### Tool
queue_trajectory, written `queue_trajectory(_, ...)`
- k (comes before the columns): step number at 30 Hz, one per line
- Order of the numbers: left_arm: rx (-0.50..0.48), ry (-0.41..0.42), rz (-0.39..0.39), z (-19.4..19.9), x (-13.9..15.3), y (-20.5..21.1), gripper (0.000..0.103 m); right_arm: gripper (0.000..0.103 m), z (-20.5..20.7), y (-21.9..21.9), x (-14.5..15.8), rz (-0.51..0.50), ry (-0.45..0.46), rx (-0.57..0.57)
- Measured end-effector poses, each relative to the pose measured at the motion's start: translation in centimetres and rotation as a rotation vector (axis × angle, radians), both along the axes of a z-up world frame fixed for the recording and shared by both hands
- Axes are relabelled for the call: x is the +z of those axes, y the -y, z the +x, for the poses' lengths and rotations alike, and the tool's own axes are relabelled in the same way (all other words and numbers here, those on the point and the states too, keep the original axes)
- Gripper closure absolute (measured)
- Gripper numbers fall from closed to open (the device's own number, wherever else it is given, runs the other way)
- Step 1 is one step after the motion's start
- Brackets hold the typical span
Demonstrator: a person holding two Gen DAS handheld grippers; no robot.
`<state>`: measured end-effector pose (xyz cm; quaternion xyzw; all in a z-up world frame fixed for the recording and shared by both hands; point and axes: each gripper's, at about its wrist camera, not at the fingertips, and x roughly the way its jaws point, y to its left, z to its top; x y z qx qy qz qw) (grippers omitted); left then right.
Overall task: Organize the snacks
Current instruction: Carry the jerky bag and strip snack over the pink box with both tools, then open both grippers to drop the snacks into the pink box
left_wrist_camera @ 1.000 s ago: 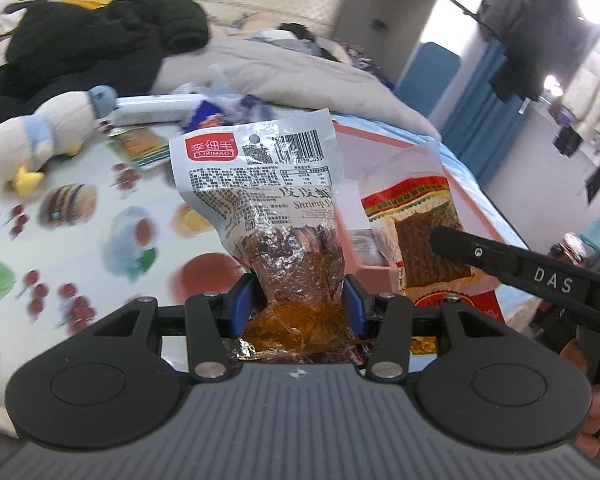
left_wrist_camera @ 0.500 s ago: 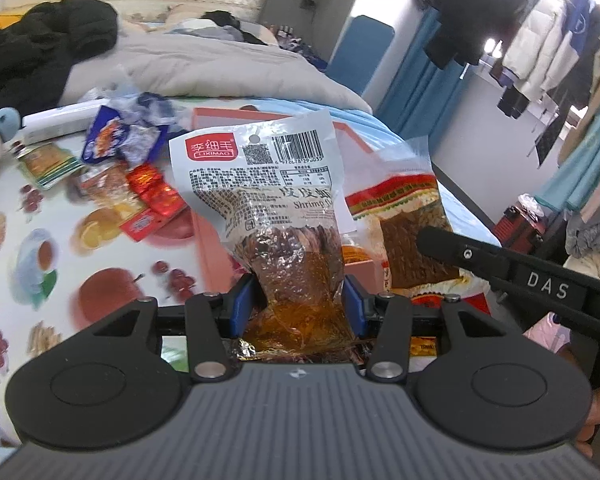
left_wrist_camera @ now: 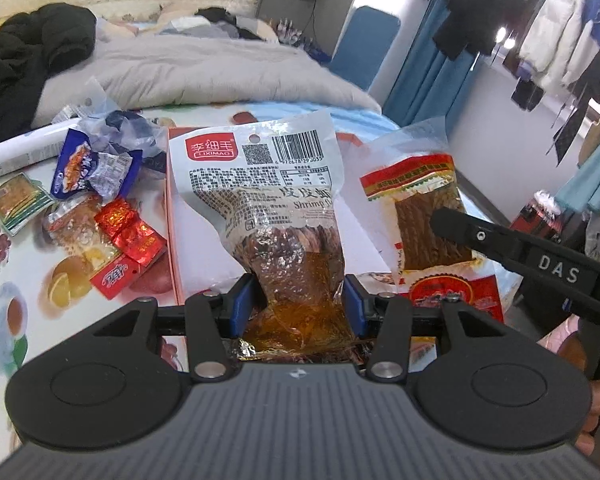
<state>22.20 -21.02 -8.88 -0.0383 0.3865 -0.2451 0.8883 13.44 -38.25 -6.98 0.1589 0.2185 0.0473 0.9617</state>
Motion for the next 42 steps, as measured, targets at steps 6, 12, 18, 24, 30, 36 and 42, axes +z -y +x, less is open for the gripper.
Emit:
queue_trajectory(6, 0.011, -0.066, 0.014, 4.1, -2.2, 1.4, 0.05, 0.093, 4.2, 1.8, -2.4, 0.049, -0.082, 0.013)
queue_trajectory(12, 0.021, -0.098, 0.023, 7.9, -4.1, 2.8, 0.05, 0.093, 6.9, 2.9, -3.6, 0.084, -0.119, 0.03)
queue_trajectory(18, 0.043, -0.125, 0.033, 12.0, -5.6, 3.5, 0.05, 0.093, 11.2, 4.1, -4.8, 0.068, -0.164, 0.019)
queue_trajectory(24, 0.046, -0.153, 0.034, 14.2, -7.0, 3.6, 0.05, 0.087, 14.8, 4.3, -7.3, 0.077, -0.277, 0.018)
queue_trajectory(30, 0.036, -0.152, 0.004, 14.2, -6.9, 2.9, 0.042, 0.049, 14.4, 3.4, -7.0, 0.031, -0.267, 0.007)
queue_trajectory(36, 0.051, -0.101, -0.02, 11.9, -4.6, 1.3, 0.033, 0.048, 13.3, 3.1, -5.9, 0.031, -0.242, -0.015)
queue_trajectory(42, 0.038, -0.035, -0.043, 7.9, -1.5, -0.5, 0.033, 0.038, 10.3, 2.1, -4.0, 0.047, -0.203, -0.035)
